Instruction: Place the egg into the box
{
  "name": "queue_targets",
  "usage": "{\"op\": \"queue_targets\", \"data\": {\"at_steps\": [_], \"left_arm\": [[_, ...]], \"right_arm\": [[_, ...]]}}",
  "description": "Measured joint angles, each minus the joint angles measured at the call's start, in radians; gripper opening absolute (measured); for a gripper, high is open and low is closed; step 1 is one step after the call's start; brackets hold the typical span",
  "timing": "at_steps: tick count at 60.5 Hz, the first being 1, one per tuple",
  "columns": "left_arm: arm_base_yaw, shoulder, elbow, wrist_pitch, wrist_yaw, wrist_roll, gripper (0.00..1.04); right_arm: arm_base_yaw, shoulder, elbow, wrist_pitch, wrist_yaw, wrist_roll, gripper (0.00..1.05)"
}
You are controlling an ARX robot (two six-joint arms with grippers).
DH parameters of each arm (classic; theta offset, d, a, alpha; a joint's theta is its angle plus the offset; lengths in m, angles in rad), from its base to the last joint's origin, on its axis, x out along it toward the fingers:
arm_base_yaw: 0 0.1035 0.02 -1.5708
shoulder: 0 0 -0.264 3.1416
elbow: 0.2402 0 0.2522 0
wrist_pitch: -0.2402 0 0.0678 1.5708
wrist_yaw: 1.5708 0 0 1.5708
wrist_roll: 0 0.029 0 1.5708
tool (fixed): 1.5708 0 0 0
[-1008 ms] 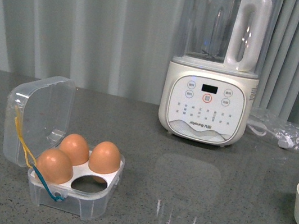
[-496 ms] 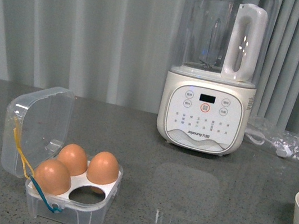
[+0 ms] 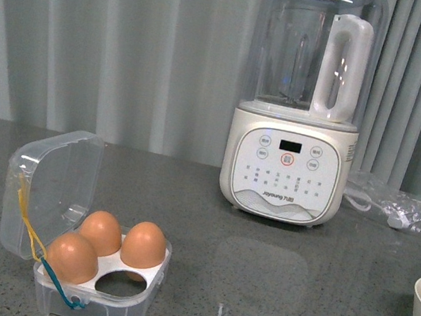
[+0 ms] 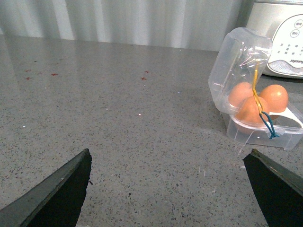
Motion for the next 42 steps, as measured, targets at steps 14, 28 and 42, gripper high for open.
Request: {"op": "queue_targets", "data": {"at_steps": [14,28,42], "left_arm": [[0.0,0.0,0.0,0.0,0.002,0.0,0.98],[0.0,0.0,0.0,0.0,0.002,0.0,0.98],[0.0,0.0,0.0,0.0,0.002,0.0,0.98]], "right_arm": [[-0.103,0.484,0.149,0.394,-0.156,-0.015,0.98],[-0.194,0.942,0.358,0.504,-0.224,0.06,0.98],[-0.156,1.154,0.518,0.448,-0.249,0.119,0.98]]}}
